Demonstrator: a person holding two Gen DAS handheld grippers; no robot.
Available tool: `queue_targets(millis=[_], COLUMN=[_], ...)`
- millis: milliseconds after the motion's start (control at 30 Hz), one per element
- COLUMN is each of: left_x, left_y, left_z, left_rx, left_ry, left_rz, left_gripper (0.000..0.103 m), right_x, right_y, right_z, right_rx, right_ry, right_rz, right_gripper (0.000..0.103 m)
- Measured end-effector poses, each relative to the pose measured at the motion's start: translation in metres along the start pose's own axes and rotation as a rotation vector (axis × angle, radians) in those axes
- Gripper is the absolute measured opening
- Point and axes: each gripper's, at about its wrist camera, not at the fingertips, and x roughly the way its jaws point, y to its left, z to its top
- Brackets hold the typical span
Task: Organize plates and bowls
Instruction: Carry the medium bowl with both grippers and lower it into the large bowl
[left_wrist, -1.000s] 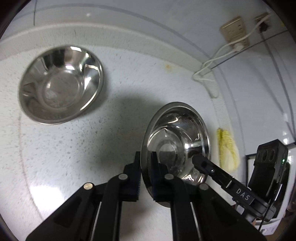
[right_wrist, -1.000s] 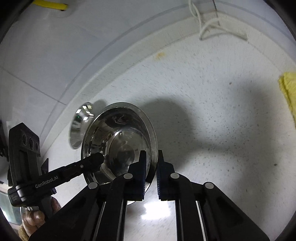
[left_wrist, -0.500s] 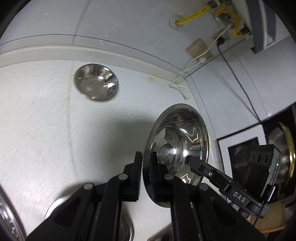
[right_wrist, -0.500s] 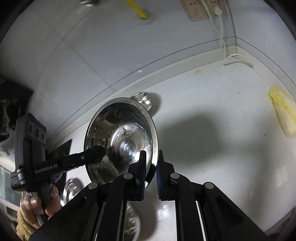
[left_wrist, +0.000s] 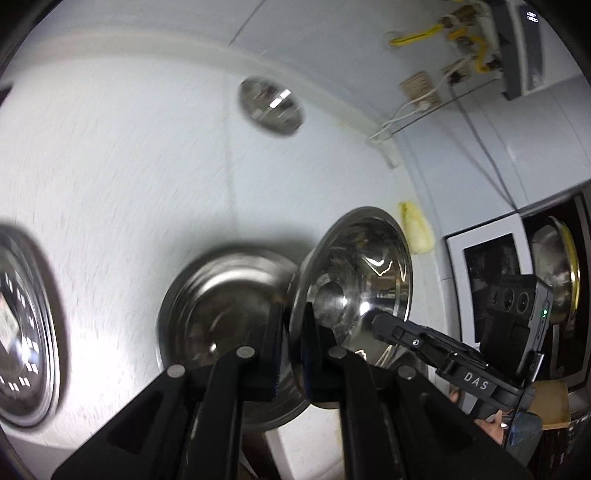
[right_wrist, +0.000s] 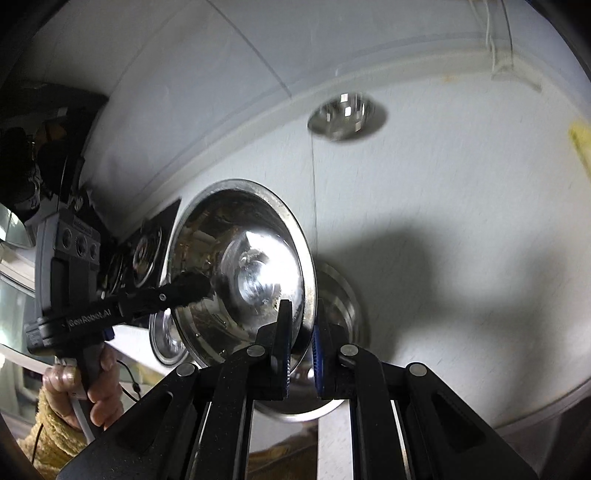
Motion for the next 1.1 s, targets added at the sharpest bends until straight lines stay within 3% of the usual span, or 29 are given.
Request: queue_targets(millis=[367, 800, 1100], left_x=[0.044, 0.060, 0.057], left_y=[0.045, 0.049, 0.054], left_z=[-0.025, -0.022, -0.018], left_rx=[-0.082, -0.083, -0.082], left_ry=[0.069, 0.068, 0.058], left_rz=[0.070, 0.130, 0.132], left_gripper=[0.008, 0.008, 0.008], right_x=[0.054, 0.069, 0.073], right_y=[-0.019, -0.020, -0.019], right_z=[-0.025, -0.029, -0.030], right_rx=[0.042, 0.047, 0.047], right_ry=[0.134, 0.167, 0.175], right_rz=[-0.024, -0.019, -0.018], right_gripper=[0.009, 0.010, 0.010])
